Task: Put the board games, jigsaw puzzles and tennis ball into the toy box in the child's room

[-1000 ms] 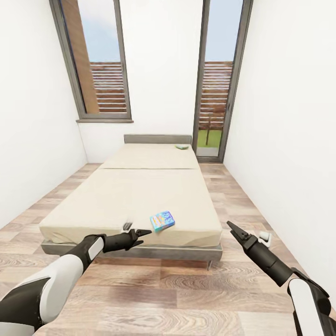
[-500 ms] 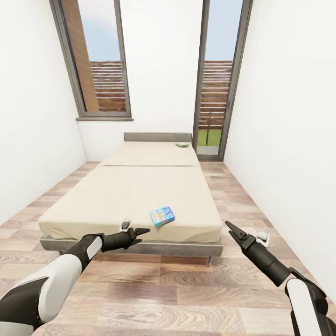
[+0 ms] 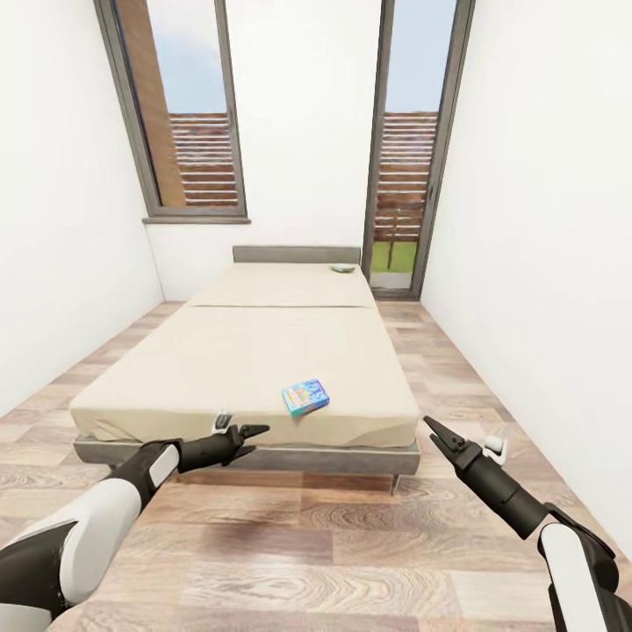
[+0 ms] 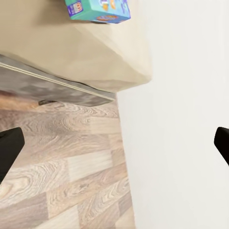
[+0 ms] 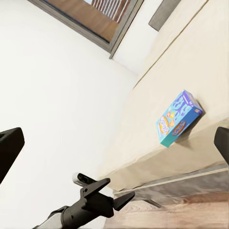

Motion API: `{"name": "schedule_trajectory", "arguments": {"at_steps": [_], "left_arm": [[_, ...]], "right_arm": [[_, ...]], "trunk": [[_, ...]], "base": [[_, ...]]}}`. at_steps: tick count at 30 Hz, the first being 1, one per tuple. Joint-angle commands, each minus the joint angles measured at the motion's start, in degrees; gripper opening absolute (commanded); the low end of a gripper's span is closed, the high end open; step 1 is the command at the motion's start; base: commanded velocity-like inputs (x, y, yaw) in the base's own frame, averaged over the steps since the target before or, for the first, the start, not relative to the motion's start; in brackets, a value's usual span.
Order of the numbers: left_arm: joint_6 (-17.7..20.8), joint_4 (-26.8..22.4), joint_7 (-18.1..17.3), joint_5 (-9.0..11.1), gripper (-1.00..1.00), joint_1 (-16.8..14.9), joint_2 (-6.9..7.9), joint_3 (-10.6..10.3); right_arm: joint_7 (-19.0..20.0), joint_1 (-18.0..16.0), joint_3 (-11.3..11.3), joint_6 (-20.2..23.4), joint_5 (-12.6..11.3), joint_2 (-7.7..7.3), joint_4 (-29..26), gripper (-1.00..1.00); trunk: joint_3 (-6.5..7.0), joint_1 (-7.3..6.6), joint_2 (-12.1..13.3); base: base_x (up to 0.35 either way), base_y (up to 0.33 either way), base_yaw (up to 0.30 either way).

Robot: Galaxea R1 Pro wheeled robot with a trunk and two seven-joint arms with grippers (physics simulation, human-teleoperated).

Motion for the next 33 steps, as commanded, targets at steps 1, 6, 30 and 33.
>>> {"name": "schedule_trajectory", "arguments": {"at_steps": [1, 6, 30, 33], "left_arm": [[0.47, 0.01, -0.04, 1.13, 1.00, -0.03, 0.33, -0.18], [0.46, 0.01, 0.00, 2.75, 1.00, -0.03, 1.30, -0.30], [0.16, 0.10, 0.03, 3.29, 1.00, 0.10, 1.07, -0.36], [0.12, 0.10, 0.09, 3.27, 1.00, 0.13, 1.04, -0.36]], "right_arm": [[0.22, -0.05, -0.14, 0.63, 0.01, 0.20, -0.03, 1.00], [0.46, -0.05, -0.12, 0.67, 0.29, 0.58, -0.06, 1.00], [0.72, -0.05, 3.02, 0.43, 0.54, 0.68, -0.07, 1.00], [0.74, -0.05, 3.08, 0.41, 0.54, 0.68, -0.07, 1.00]], "trunk": [[-0.24, 0.21, -0.44], [-1.14, 1.31, -2.44], [-3.29, 3.95, -7.26], [-3.29, 3.95, -7.26]], "base": [[0.000, 0.000, 0.000], [0.000, 0.000, 0.000], [0.002, 0.000, 0.000], [0.139, 0.000, 0.000]]}}
